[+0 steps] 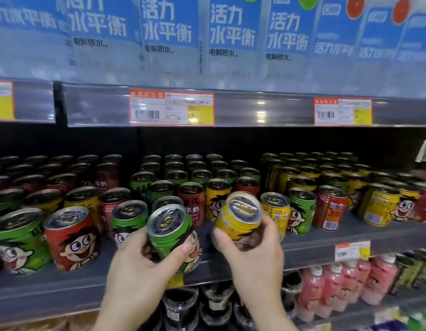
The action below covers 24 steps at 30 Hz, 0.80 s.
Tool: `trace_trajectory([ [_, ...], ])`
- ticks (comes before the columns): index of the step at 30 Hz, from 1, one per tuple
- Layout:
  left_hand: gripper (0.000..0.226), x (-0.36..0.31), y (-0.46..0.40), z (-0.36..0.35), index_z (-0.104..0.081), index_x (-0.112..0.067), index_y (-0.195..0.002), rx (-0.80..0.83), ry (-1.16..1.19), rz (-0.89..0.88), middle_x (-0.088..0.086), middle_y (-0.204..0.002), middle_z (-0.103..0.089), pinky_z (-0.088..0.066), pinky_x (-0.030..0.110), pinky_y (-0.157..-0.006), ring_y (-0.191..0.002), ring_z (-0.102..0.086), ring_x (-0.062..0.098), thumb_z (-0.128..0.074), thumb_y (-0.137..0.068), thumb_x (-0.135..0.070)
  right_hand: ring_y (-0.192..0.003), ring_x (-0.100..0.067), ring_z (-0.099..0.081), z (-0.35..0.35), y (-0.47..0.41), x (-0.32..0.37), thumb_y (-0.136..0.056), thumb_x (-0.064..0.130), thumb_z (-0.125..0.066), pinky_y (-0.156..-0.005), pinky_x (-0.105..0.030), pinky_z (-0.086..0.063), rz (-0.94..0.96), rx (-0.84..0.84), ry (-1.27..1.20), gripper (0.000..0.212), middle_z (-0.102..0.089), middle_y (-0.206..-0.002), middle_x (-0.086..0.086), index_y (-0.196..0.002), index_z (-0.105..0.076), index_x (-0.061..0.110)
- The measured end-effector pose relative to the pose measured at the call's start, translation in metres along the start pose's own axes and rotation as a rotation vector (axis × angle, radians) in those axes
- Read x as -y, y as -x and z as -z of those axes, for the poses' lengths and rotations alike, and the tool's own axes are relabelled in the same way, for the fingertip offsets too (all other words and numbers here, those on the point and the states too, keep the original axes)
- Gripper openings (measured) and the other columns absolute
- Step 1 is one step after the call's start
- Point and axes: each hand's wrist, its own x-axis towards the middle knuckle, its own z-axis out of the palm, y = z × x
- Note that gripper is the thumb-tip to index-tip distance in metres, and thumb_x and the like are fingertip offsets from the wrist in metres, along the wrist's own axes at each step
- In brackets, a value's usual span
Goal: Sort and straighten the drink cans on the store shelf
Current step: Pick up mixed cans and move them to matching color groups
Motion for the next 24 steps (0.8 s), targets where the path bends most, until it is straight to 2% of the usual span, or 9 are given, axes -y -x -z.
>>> trace_trajectory([
  [2, 0.045, -0.003, -0.002, -0.02, -0.063, -0.041, -0.096, -0.03, -0.064, -0.026, -0.015, -0.099, -0.064, -0.049, 0.033, -0.081, -0.096, -0.058, 0.007, -0.074, -0.058, -0.062, -0.089, 0.006, -0.056, 0.022, -0.006, 0.002, -0.056, 0.045, -0.085, -0.069, -0.011, -0.041, -0.01, -0.024, -0.014, 0.066, -0.06, -0.103, 0.017, -0.11, -0.048, 0.039],
  [4, 0.052, -0.008, -0.003, -0.04, -0.061, -0.04, -0.105, -0.094, -0.177, -0.072, -0.019, -0.099, -0.06, -0.047, 0.033, -0.081, -0.098, -0.056, 0.009, -0.07, -0.061, -0.066, -0.09, 0.006, -0.056, 0.039, -0.013, 0.001, -0.055, 0.044, -0.086, -0.07, -0.014, -0.04, -0.011, -0.032, -0.019, 0.07, -0.061, -0.106, 0.017, -0.115, -0.05, 0.035],
  [7, 0.062, -0.013, -0.004, -0.063, -0.061, -0.028, -0.113, -0.253, -0.411, -0.141, -0.007, -0.096, -0.067, -0.045, 0.034, -0.076, -0.095, -0.061, 0.021, -0.072, -0.063, -0.063, -0.097, -0.005, -0.06, 0.059, -0.019, -0.007, -0.05, 0.044, -0.087, -0.081, -0.023, -0.044, -0.009, -0.037, 0.01, 0.077, -0.063, -0.109, 0.014, -0.116, -0.051, 0.035],
  [12, 0.053, -0.017, -0.01, -0.085, -0.065, -0.02, -0.1, -0.365, -0.528, -0.171, 0.005, -0.08, -0.07, -0.04, 0.033, -0.062, -0.079, -0.065, 0.032, -0.075, -0.064, -0.058, -0.103, -0.009, -0.059, 0.085, -0.036, -0.025, -0.043, 0.045, -0.088, -0.086, -0.027, -0.044, -0.032, -0.015, 0.034, 0.084, -0.062, -0.113, 0.013, -0.118, -0.051, 0.036],
  [14, 0.051, -0.014, -0.013, -0.096, -0.065, -0.022, -0.099, -0.381, -0.547, -0.146, 0.006, -0.084, -0.07, -0.042, 0.033, -0.061, -0.08, -0.066, 0.033, -0.076, -0.063, -0.057, -0.103, -0.008, -0.06, 0.094, -0.044, -0.033, -0.039, 0.043, -0.09, -0.089, -0.028, -0.047, -0.03, -0.009, 0.013, 0.085, -0.064, -0.112, 0.012, -0.116, -0.053, 0.036],
  [17, 0.065, -0.008, -0.014, -0.107, -0.061, -0.024, -0.107, -0.399, -0.521, -0.01, 0.008, -0.1, -0.066, -0.052, 0.041, -0.072, -0.092, -0.063, 0.034, -0.075, -0.058, -0.063, -0.1, -0.004, -0.062, 0.114, -0.056, -0.045, -0.029, 0.055, -0.084, -0.084, -0.023, -0.049, -0.003, -0.027, 0.01, 0.088, -0.066, -0.107, 0.016, -0.11, -0.055, 0.037],
  [19, 0.077, -0.003, -0.015, -0.111, -0.058, -0.022, -0.11, -0.446, -0.496, 0.048, 0.01, -0.101, -0.061, -0.055, 0.047, -0.077, -0.094, -0.061, 0.034, -0.076, -0.049, -0.066, -0.097, 0.001, -0.06, 0.133, -0.067, -0.05, -0.037, 0.047, -0.09, -0.079, -0.019, -0.046, -0.006, -0.037, -0.003, 0.082, -0.065, -0.106, 0.018, -0.11, -0.054, 0.037],
  [22, 0.067, -0.004, -0.016, -0.121, -0.057, -0.013, -0.107, -0.545, -0.512, 0.026, 0.017, -0.094, -0.061, -0.053, 0.054, -0.079, -0.094, -0.059, 0.039, -0.087, -0.053, -0.038, -0.087, 0.011, -0.055, 0.166, -0.083, -0.055, -0.049, 0.035, -0.091, -0.07, -0.009, -0.039, -0.028, -0.047, -0.029, 0.074, -0.062, -0.103, 0.021, -0.112, -0.052, 0.036],
  [24, 0.054, -0.011, -0.011, -0.133, -0.056, -0.014, -0.107, -0.589, -0.454, -0.062, 0.019, -0.096, -0.06, -0.05, 0.058, -0.082, -0.097, -0.057, 0.041, -0.083, -0.061, -0.027, -0.084, 0.015, -0.052, 0.188, -0.093, -0.057, -0.053, 0.035, -0.09, -0.067, -0.006, -0.036, -0.029, -0.081, -0.018, 0.074, -0.062, -0.105, 0.017, -0.116, -0.052, 0.032],
])
